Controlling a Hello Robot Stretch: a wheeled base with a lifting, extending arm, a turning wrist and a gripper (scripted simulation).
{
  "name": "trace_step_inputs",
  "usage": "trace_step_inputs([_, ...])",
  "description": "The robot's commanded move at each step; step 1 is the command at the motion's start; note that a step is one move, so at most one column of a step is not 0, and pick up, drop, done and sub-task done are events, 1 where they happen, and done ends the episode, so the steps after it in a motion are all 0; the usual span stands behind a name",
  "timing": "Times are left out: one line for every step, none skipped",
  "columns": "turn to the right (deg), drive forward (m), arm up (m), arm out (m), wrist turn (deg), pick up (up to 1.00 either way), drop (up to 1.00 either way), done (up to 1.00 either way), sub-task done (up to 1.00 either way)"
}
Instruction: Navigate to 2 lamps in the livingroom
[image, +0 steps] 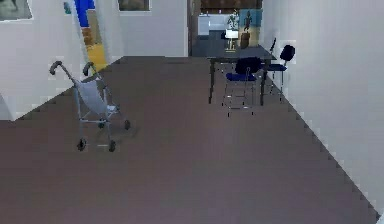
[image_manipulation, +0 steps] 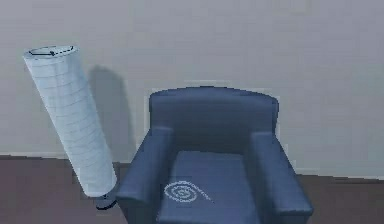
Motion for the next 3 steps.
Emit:
trace_step_inputs([0.0, 1.00, 0.00, 0.00, 0.0, 0.00, 0.00, 0.00, 0.00])
trace_step_inputs([-3.0, 0.00, 0.00, 0.00, 0.0, 0.00, 0.00, 0.00, 0.00])
trace_step_inputs([0.0, 1.00, 0.00, 0.00, 0.0, 0.00, 0.00, 0.00, 0.00])
